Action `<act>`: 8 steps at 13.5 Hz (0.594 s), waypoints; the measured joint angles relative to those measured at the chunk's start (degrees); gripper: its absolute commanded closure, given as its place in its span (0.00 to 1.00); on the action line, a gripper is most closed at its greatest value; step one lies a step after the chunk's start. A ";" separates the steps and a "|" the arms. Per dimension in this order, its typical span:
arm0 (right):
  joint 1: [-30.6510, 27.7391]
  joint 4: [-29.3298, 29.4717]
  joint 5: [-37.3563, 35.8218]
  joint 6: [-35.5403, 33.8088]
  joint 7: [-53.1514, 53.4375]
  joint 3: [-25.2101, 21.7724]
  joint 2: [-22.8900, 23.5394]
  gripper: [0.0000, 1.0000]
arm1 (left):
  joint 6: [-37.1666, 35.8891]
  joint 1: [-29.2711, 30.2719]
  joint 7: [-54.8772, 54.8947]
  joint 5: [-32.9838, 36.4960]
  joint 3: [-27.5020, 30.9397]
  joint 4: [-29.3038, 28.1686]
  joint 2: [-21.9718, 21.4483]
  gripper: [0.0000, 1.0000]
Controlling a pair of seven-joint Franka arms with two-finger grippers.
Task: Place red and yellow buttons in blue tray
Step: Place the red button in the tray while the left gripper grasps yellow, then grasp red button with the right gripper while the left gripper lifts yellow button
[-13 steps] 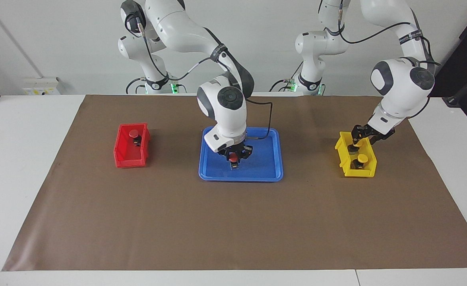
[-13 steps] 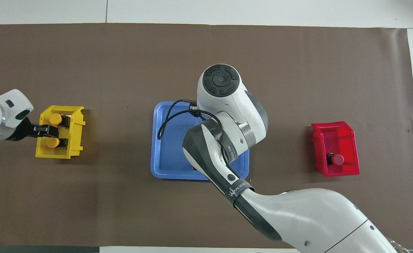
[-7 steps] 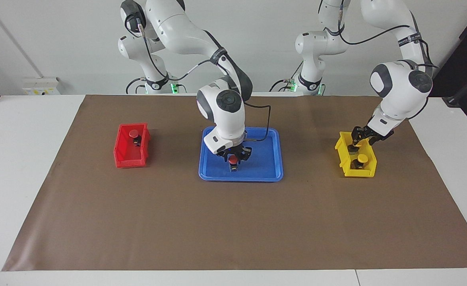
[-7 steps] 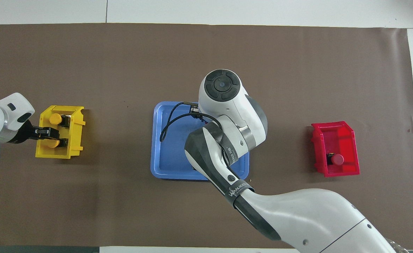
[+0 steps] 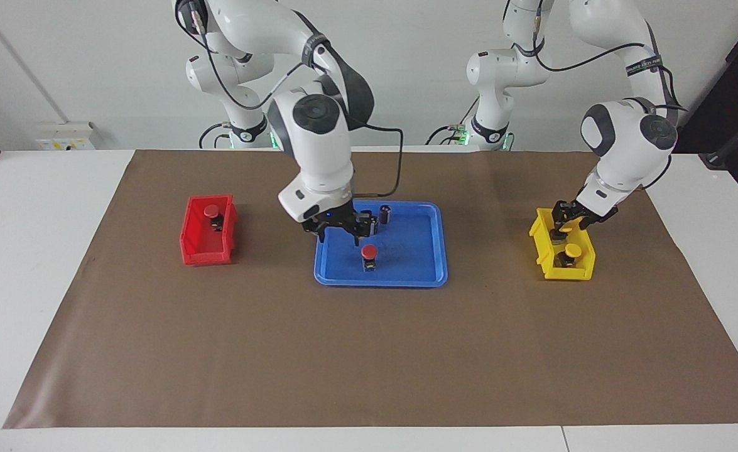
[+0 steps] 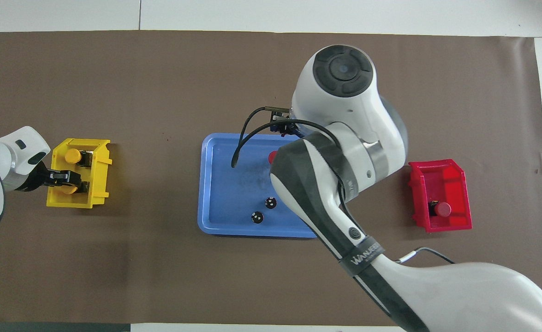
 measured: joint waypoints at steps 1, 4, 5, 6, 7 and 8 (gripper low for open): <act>-3.55 -2.71 -0.01 -1.47 -6.18 -0.07 -3.19 0.20 | 0.00 -0.01 0.00 0.00 -0.03 -0.01 0.00 0.32; -13.89 -15.83 0.04 -2.03 -21.43 -0.21 -13.60 0.20 | 0.00 -0.09 0.00 0.00 -0.18 -0.04 0.00 0.32; -15.98 -20.94 0.04 -1.08 -24.82 -0.21 -16.79 0.21 | 0.00 -0.10 0.00 0.00 -0.23 -0.06 0.00 0.32; -17.69 -25.82 0.03 0.66 -27.88 -0.17 -19.54 0.21 | 0.00 -0.10 0.00 0.00 -0.26 -0.07 0.00 0.32; -19.45 -30.53 0.01 2.94 -30.78 -0.14 -21.92 0.23 | 0.00 -0.10 0.00 0.00 -0.27 -0.07 0.00 0.32; -21.14 -34.78 0.02 5.58 -33.64 -0.14 -23.83 0.24 | -0.01 -0.10 0.00 0.00 -0.28 -0.08 0.00 0.32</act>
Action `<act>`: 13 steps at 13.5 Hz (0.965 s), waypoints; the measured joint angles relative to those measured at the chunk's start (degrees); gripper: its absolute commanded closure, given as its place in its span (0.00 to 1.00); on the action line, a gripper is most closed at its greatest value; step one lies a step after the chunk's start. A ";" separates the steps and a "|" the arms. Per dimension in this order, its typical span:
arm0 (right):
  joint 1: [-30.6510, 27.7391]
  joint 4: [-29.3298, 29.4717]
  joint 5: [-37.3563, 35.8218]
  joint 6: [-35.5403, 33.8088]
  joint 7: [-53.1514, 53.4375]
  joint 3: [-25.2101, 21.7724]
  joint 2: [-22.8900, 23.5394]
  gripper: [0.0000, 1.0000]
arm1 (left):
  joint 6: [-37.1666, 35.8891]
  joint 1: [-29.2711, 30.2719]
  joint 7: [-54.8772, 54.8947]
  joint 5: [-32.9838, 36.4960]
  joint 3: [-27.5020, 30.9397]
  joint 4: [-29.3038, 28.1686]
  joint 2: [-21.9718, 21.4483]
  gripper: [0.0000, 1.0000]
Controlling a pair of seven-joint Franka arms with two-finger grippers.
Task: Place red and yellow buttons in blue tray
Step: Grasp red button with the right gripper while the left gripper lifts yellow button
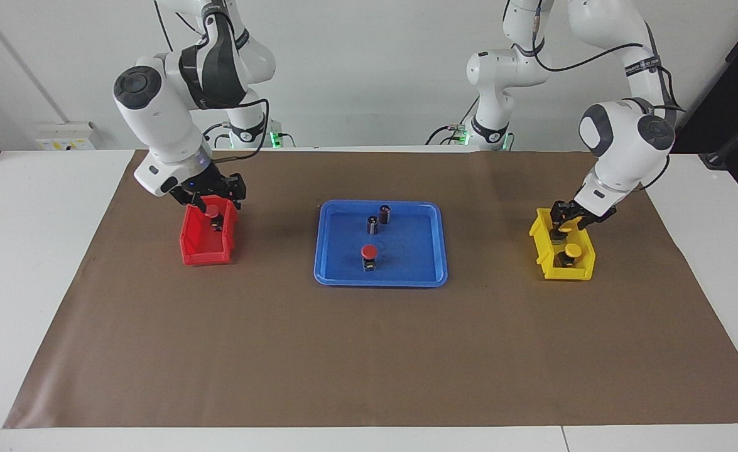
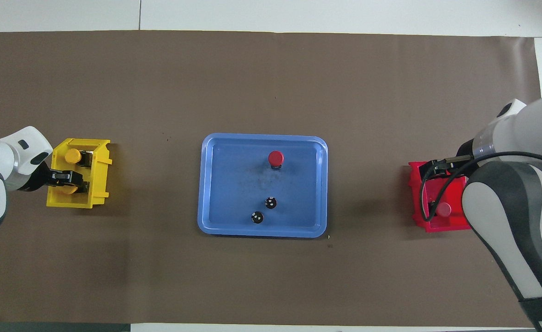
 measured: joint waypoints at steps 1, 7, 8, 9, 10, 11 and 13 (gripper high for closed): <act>-1.51 -3.68 0.00 2.58 -2.61 0.01 -1.45 0.24 | 0.00 0.00 0.00 0.00 0.00 -0.03 0.00 0.32; -6.04 -13.30 0.00 12.98 -7.12 0.07 -3.39 0.26 | -0.02 -0.03 0.00 0.00 -0.07 -0.79 -0.06 0.32; -6.12 -14.37 0.00 14.21 -7.13 0.07 -3.27 0.26 | -0.01 -0.04 0.00 0.00 -0.08 -0.83 -0.11 0.37; -6.13 -15.12 0.00 15.13 -7.13 0.10 -3.13 0.26 | -0.01 -0.05 0.00 0.00 -0.11 -0.91 -0.16 0.46; -6.13 -15.51 0.00 15.50 -7.13 0.19 -3.04 0.26 | -0.01 -0.07 0.00 0.00 -0.13 -1.03 -0.21 0.55; -6.12 -15.81 0.00 15.57 -7.20 0.31 -3.03 0.27 | -0.01 -0.08 0.00 0.00 -0.14 -1.14 -0.26 0.62; -6.10 -16.85 0.00 15.84 -7.79 0.49 -3.04 0.30 | 0.01 -0.08 0.00 0.00 -0.15 -1.18 -0.34 0.74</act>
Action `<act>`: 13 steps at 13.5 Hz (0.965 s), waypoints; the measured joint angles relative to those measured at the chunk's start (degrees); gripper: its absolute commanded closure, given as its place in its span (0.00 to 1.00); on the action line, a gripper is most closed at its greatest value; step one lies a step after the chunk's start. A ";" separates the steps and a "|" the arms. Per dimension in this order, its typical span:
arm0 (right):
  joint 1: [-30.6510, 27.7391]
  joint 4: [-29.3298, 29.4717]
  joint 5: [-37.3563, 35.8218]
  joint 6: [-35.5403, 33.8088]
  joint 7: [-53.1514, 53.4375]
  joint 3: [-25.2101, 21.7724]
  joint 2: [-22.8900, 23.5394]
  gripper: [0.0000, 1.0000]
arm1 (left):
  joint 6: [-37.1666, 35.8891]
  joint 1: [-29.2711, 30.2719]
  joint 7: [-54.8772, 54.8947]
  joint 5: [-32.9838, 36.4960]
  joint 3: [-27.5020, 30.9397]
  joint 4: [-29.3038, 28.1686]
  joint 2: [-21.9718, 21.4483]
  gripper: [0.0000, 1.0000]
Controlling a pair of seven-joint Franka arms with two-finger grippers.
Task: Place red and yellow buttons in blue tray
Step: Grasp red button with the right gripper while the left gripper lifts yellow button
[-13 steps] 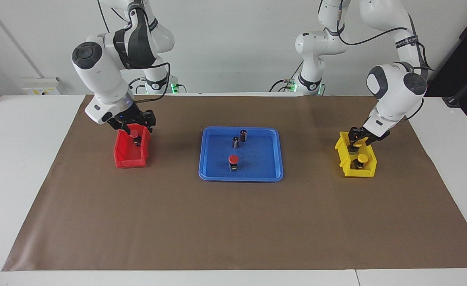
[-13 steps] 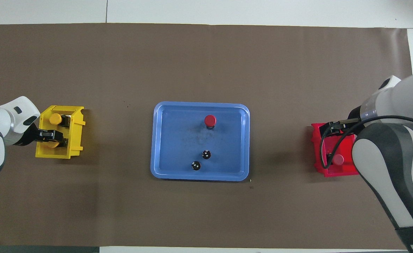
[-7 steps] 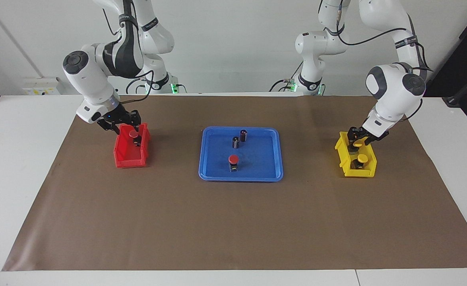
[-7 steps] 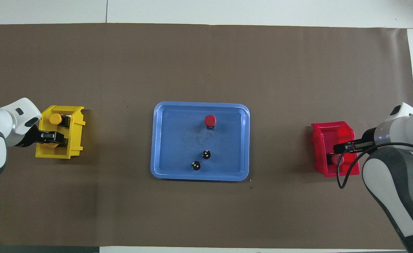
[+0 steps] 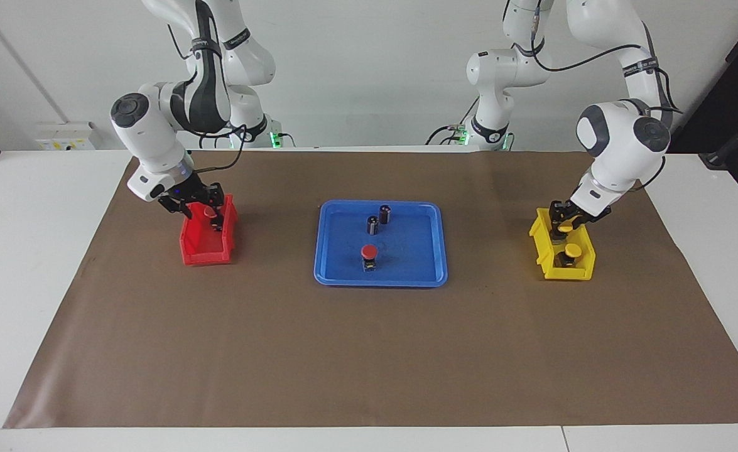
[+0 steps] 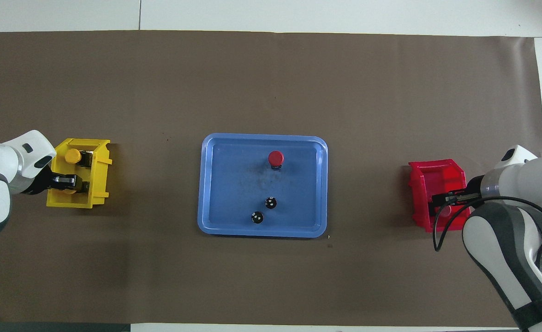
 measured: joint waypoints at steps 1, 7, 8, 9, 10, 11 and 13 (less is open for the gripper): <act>0.00 -0.58 0.00 0.56 -0.78 0.01 0.00 0.33 | 0.04 0.00 0.00 0.00 0.00 0.00 -0.03 0.79; -0.12 -2.24 0.00 1.48 -4.46 -0.18 -0.01 0.42 | -1.98 -0.01 0.00 0.00 -0.09 1.88 -0.36 0.86; -0.12 -2.37 0.00 1.48 -4.52 -0.18 -0.01 0.42 | -6.00 -0.02 0.00 0.00 -0.19 4.34 -0.68 0.90; -0.12 -2.57 0.00 1.48 -4.53 -0.18 -0.02 0.44 | -10.92 -0.06 -0.01 0.00 -0.33 7.68 -1.11 0.92; -0.12 -2.79 0.00 1.48 -4.54 -0.18 -0.02 0.47 | -15.45 -0.24 -0.29 0.00 -0.62 11.08 -1.59 0.94; -0.12 -2.96 0.00 1.48 -4.54 -0.18 -0.03 0.49 | -18.96 -0.85 -1.58 0.00 -0.92 13.92 -2.09 0.96; -0.12 -3.08 0.00 1.50 -4.55 -0.18 -0.05 0.54 | -22.19 -4.81 -9.37 0.00 -1.47 17.51 -2.55 0.98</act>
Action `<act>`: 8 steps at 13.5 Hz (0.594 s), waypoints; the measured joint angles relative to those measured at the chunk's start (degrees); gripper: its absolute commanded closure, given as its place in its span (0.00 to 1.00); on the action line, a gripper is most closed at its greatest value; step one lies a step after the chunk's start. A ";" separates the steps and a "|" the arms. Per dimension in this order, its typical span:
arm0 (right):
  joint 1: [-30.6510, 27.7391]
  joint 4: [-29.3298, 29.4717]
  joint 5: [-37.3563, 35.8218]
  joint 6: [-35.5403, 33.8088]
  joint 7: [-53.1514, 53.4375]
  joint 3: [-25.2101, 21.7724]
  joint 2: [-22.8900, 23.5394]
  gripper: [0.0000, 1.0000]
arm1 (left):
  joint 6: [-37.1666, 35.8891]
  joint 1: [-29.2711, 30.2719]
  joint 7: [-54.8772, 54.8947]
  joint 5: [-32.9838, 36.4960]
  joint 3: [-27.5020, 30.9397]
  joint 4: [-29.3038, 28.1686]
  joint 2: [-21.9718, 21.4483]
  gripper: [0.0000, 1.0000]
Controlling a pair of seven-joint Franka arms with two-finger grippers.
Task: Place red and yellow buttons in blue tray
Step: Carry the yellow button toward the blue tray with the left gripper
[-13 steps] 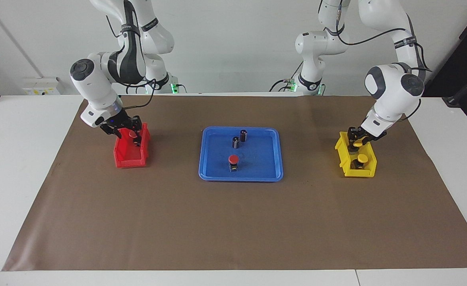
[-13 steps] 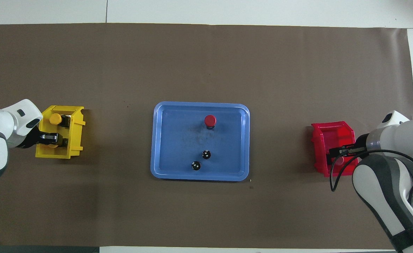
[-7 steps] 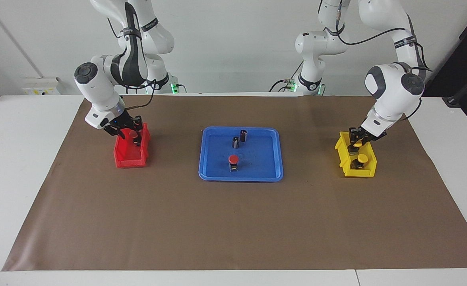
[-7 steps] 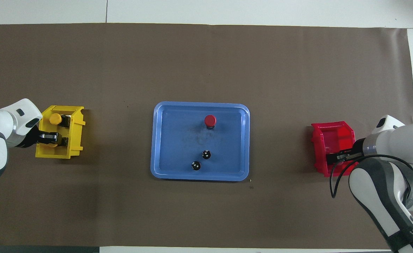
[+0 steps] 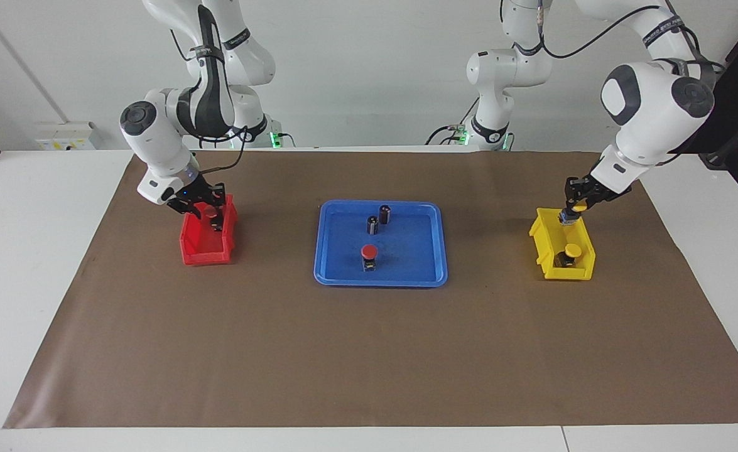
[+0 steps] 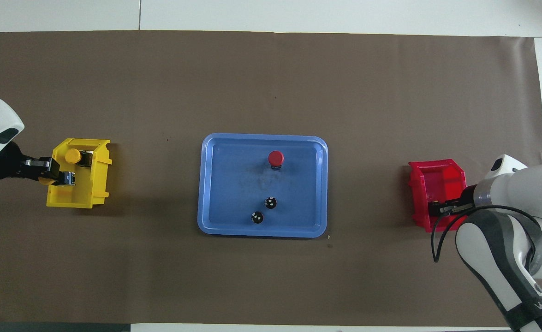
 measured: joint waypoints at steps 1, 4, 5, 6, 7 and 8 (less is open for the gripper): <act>0.00 -0.01 0.00 0.02 0.00 0.00 -0.02 0.58 | -0.06 -3.13 -5.17 0.00 -0.34 0.50 0.04 0.98; 0.00 -0.02 0.00 0.10 -0.01 0.01 -0.04 0.76 | -0.03 -12.38 -18.95 -0.05 -1.37 0.66 0.42 0.98; 0.01 -0.01 0.00 0.11 -0.01 0.03 -0.04 0.80 | 0.27 -15.25 -23.55 -0.07 -1.52 0.68 0.70 0.98; 0.02 0.08 0.00 0.11 -0.01 0.08 -0.05 0.80 | 1.02 -17.77 -27.65 -0.25 -1.58 0.71 1.10 0.98; 0.03 0.46 0.00 -0.04 -0.01 0.11 -0.04 0.80 | 2.50 -19.93 -31.44 -0.78 -1.64 0.75 1.79 0.98; 0.03 1.48 0.00 -1.00 -0.01 0.12 0.01 0.80 | 4.39 -21.72 -34.68 -1.44 -1.66 0.85 2.84 0.98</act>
